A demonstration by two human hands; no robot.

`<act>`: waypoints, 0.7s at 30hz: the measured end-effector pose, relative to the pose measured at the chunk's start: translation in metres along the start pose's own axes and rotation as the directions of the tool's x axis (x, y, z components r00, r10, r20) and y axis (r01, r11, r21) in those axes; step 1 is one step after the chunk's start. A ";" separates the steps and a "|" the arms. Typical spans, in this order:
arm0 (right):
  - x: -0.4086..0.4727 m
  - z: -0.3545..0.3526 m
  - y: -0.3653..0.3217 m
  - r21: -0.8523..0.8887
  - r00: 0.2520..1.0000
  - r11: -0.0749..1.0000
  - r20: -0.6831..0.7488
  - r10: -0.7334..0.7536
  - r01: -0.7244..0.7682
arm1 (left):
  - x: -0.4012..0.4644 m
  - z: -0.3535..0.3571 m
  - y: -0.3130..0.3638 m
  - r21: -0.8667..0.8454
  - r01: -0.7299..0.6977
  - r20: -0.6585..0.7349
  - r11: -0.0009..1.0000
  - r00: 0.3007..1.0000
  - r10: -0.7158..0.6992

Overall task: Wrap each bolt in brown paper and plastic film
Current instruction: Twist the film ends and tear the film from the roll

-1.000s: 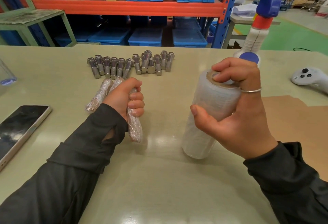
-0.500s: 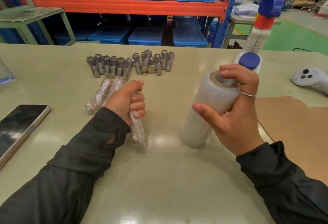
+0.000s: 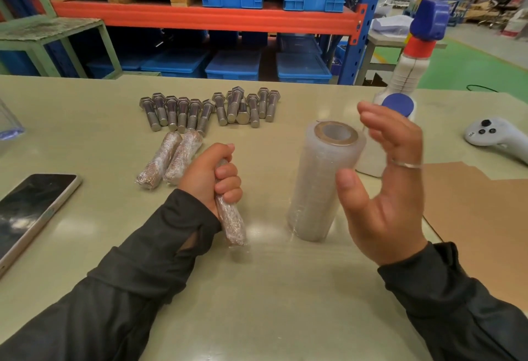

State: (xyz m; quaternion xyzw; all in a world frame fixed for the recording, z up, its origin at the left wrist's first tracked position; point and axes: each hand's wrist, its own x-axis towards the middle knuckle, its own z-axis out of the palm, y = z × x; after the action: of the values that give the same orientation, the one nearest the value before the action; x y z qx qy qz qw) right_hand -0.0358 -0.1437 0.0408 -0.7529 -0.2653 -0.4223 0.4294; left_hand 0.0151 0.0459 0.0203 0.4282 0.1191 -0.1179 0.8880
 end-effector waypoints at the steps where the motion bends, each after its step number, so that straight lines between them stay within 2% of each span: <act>1: 0.000 -0.002 -0.007 -0.047 0.991 0.990 0.004 -0.131 0.131 | -0.002 0.000 0.001 -0.002 0.005 0.013 1.000 1.000 -0.005; 3: -0.006 0.002 -0.027 0.001 0.943 0.950 0.120 -0.310 0.312 | -0.005 0.001 0.001 -0.010 0.014 0.040 1.000 0.999 -0.013; 5: -0.019 0.012 -0.045 0.055 0.876 0.926 0.307 -0.372 0.373 | -0.007 0.003 0.001 -0.014 0.029 0.060 0.999 0.998 -0.028; 7: -0.030 0.024 -0.050 0.003 0.797 0.913 0.486 -0.357 0.407 | -0.009 0.005 -0.001 -0.014 0.066 0.079 0.998 0.995 -0.065; 10: -0.036 0.031 -0.040 -0.091 0.675 0.900 0.695 -0.249 0.426 | -0.012 0.006 -0.001 -0.026 0.157 0.124 0.987 0.981 -0.153; 13: -0.040 0.033 -0.037 -0.048 0.639 0.950 0.750 -0.170 0.310 | -0.015 0.006 0.000 -0.052 0.220 0.167 0.974 0.964 -0.209; 17: -0.043 0.038 -0.035 0.106 0.684 0.984 0.708 -0.177 0.144 | -0.016 0.006 -0.003 -0.020 0.318 0.227 0.948 0.925 -0.306; 19: -0.044 0.039 -0.033 0.174 0.697 0.983 0.712 -0.086 -0.057 | -0.017 0.007 -0.006 0.004 0.357 0.252 0.934 0.904 -0.346; 21: -0.045 0.038 -0.031 0.216 0.685 0.931 0.727 0.048 -0.294 | -0.018 0.010 -0.009 0.020 0.374 0.267 0.927 0.892 -0.366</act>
State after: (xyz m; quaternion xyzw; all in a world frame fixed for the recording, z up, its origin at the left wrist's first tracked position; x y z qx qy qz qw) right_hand -0.0664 -0.0968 0.0044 -0.7999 -0.4015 -0.0089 0.4460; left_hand -0.0034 0.0341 0.0250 0.3638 0.0803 -0.3390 0.8639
